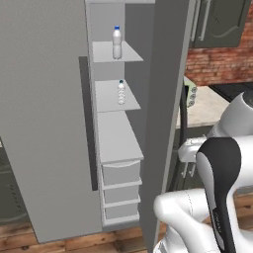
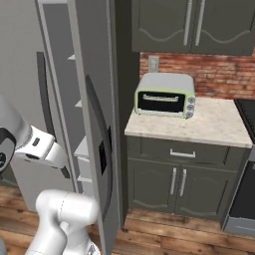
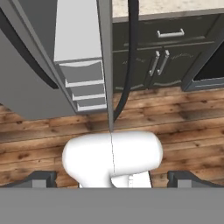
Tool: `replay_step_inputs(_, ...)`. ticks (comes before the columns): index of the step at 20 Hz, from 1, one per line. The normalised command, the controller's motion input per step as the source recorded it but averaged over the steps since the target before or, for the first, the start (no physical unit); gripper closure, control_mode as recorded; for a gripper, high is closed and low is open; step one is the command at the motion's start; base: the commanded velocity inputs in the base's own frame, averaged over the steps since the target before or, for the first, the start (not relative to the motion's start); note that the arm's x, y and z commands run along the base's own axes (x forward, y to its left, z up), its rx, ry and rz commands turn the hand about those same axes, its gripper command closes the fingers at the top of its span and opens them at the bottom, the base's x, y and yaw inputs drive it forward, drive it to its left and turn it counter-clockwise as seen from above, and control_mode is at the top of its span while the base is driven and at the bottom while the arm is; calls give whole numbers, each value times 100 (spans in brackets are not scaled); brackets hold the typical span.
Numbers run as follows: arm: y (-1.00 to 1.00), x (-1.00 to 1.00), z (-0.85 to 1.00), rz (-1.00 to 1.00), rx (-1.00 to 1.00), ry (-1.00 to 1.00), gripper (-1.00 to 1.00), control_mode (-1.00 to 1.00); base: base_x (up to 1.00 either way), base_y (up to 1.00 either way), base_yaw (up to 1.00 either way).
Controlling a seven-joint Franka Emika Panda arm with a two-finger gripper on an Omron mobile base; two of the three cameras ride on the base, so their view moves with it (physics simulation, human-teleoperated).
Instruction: Take the bottled waters from the counter and place them in the freezer to freeze. Close the freezer door after placing the bottles.
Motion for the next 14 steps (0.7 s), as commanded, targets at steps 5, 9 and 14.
replay_step_inputs(5,0,0,0,0,0,0,-100,100,0,0,0)
replay_step_inputs(9,0,0,0,0,0,0,-100,-100,0,0,0)
replay_step_inputs(14,-46,4,-1,13,5,-25,-100,-100,0,0,0)
